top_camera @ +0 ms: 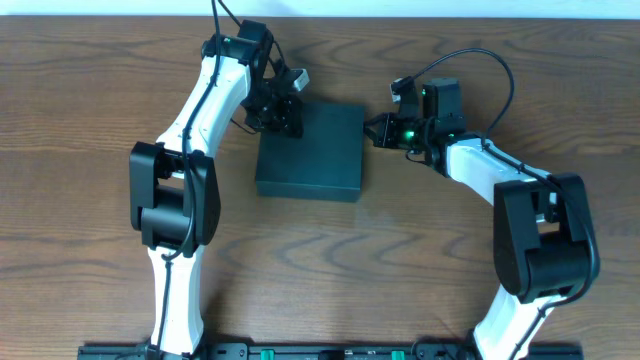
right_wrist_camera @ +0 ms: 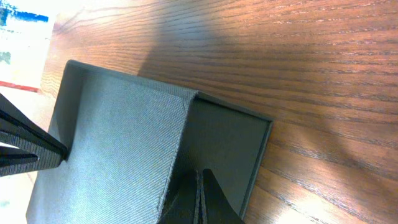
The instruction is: Pack container
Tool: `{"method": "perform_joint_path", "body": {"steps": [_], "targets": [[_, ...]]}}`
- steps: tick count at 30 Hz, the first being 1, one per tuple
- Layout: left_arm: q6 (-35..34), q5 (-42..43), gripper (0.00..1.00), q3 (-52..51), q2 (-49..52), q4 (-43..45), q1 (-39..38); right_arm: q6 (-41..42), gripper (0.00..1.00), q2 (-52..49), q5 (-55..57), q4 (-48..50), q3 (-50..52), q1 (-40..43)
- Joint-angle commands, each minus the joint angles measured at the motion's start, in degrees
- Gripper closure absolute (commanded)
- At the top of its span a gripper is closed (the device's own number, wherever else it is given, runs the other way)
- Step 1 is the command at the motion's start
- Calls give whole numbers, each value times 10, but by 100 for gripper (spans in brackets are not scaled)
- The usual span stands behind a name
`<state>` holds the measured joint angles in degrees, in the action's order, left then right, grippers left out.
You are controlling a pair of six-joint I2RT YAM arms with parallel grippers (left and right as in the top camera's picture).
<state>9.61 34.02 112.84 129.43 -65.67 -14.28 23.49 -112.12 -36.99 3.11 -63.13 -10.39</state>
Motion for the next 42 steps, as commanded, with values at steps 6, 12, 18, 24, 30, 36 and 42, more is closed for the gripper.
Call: {"method": "perform_joint_path", "body": {"steps": [6, 12, 18, 24, 30, 36, 42], "targets": [[-37, -57, 94, -12, -1, -5, -19, -2, 98, -11, -66, 27, -6, -3], [-41, -57, 94, -12, -1, -5, -19, -3, 98, -15, -87, 40, -13, -3], [-42, -60, 94, -12, -1, -2, -19, -6, 98, -15, -102, 30, -16, 2], [-43, -71, 94, -12, -1, -1, -18, -73, 99, 32, -61, -227, -63, 24], [-43, -74, 94, -12, -1, 1, -16, -146, 98, 183, 128, -456, -83, -17], [-43, -73, 94, -12, -1, -6, -2, -144, 98, 294, 192, -499, -23, -115], [-43, -72, 94, -12, -1, -4, 5, -58, 98, 300, 192, -330, 130, -196]]}}
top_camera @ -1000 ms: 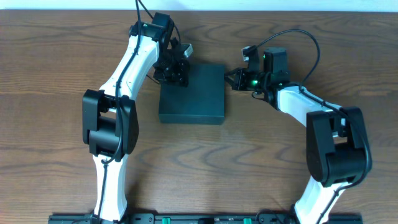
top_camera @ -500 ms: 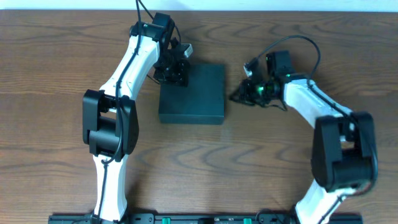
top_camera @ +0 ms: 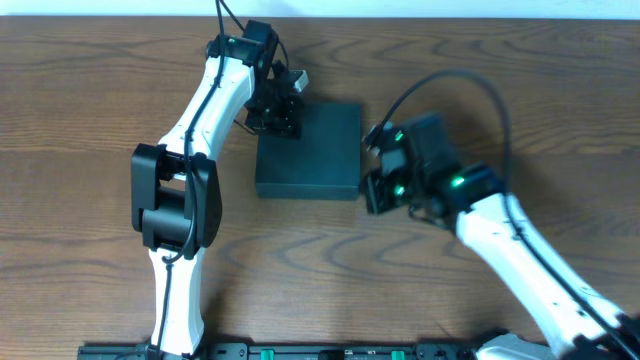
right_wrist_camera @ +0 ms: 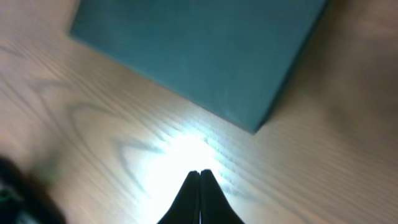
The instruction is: Pack container
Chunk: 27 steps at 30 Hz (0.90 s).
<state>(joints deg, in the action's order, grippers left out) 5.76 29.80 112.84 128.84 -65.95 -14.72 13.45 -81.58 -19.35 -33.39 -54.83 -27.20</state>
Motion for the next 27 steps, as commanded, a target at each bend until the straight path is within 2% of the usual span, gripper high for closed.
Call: {"method": "perform_joint_path", "body": {"steps": [1, 6, 12, 16, 23, 27], "targets": [[-4, -30, 94, -12, 5, 0, 10, 54, 98, -6, 22, 67, 67, -40], [-4, -30, 94, -12, 5, 0, 9, 153, 98, -23, 130, 188, 142, -81], [-4, -30, 94, -12, 5, 0, 9, 166, 98, -104, 166, 339, 152, -83], [-4, -30, 94, -12, 5, -1, 9, 197, 98, -150, 166, 398, 151, -79], [-2, -30, 94, -12, 5, 0, 9, 197, 98, -137, 129, 374, 137, -79], [-2, -30, 94, -11, 2, -1, 12, 180, 98, -60, 102, 287, 106, -78]]}}
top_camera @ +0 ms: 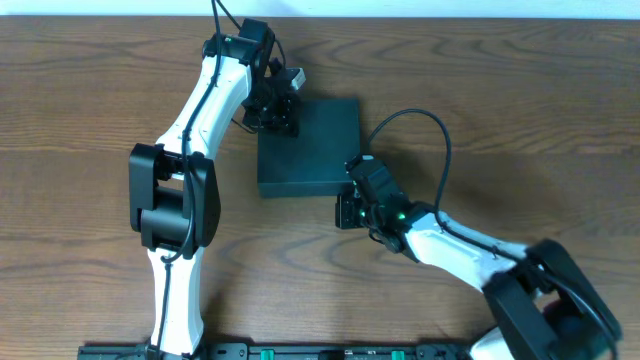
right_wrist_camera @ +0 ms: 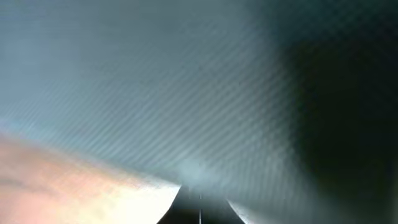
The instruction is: Pack container
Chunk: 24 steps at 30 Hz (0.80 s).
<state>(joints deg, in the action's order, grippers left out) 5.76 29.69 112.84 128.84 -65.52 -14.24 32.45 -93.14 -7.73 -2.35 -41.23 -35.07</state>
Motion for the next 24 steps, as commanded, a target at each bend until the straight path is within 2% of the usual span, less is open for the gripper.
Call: {"method": "perform_joint_path", "body": {"steps": [1, 6, 12, 14, 16, 18, 19, 20, 21, 22, 24], "targets": [[-2, -28, 94, -11, -3, -5, 9, -33, 98, 89, -8, -54, -41, 2], [-2, -29, 94, -8, -74, 3, 19, -113, 98, 254, 24, -179, -83, 30], [-2, -48, 94, -8, -230, -5, 26, -120, 98, 459, 24, -238, -101, 78], [-2, -48, 94, -8, -289, -28, 26, -120, 91, 519, 45, -239, -101, 85], [0, -48, 94, -8, -341, -44, 26, -120, 78, 564, 74, -243, -101, 88], [3, -49, 94, -8, -391, -54, 26, -120, 60, 595, 79, -245, -101, 89], [7, -49, 92, -8, -414, -59, 26, -119, 41, 606, 79, -246, -101, 89], [7, -52, 73, -8, -435, -64, 26, -119, 19, 615, 77, -248, -101, 89], [6, -56, 37, -8, -450, -68, 26, -119, 1, 620, 77, -251, -101, 89], [6, -66, 5, -8, -469, -74, 26, -119, 1, 622, 77, -253, -101, 89], [2, -76, 5, -8, -491, -93, 26, -119, 1, 621, 67, -268, -101, 89]]}}
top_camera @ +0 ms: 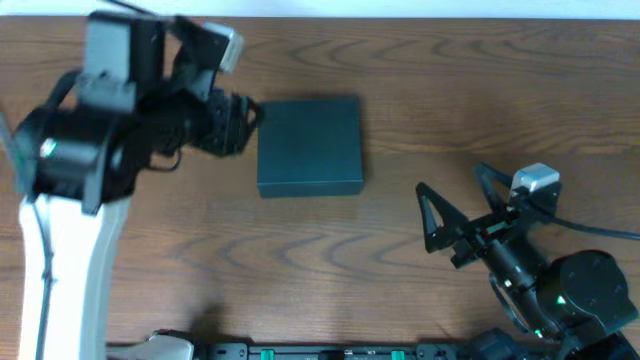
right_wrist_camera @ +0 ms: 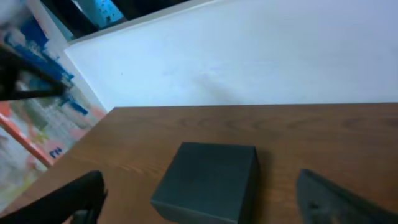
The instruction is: Pack container
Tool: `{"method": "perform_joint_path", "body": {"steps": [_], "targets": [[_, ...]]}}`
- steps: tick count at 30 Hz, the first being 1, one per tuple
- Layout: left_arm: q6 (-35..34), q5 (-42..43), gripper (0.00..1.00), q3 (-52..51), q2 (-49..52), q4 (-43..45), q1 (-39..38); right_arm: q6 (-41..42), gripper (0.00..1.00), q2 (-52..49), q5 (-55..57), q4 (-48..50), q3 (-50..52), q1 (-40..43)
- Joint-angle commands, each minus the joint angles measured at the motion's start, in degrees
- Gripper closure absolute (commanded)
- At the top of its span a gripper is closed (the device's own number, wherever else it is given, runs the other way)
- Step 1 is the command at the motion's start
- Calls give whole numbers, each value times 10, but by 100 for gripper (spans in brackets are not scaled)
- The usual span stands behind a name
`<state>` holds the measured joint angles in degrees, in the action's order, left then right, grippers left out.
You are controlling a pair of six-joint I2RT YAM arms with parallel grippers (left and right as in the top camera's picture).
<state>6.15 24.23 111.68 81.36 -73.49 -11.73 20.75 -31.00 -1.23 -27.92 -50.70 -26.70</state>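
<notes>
The container is a dark grey closed box lying flat on the wooden table; it also shows in the right wrist view. My right gripper hangs open near the table's front right, well clear of the box, with nothing between its spread fingers. My left gripper is raised just left of the box's far left corner, apart from it. It shows as a dark blur, so its jaws cannot be read.
A white wall runs along the table's far edge. Coloured, blurred clutter stands beyond the table's left side. The raised left arm covers much of the left of the overhead view.
My right gripper was shut against the box's front right corner; now it is open, back at the front right. The left arm has risen off the far left corner. The box has not moved.
At first my right gripper was shut at the box's right side, with the left at its far left corner. Then the right stood shut off the front right corner, then pressed close to it. Now both grippers are away from the closed box.
</notes>
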Motion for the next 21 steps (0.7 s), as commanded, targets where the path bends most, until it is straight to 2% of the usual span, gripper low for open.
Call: {"method": "perform_joint_path", "body": {"steps": [1, 5, 14, 21], "targets": [[-2, -21, 5, 3, -25, -27, 1, -2, 1, -1, 2, -27, -6, 5], [-2, -22, 5, 3, -49, -68, 1, -2, 1, -1, 2, -104, -6, 5], [-2, -22, 5, 3, -52, -73, 0, -2, 1, -1, 2, -317, -6, 5], [9, -40, 5, 3, -80, -76, 0, -2, 1, -1, 2, -404, -6, 5]]}}
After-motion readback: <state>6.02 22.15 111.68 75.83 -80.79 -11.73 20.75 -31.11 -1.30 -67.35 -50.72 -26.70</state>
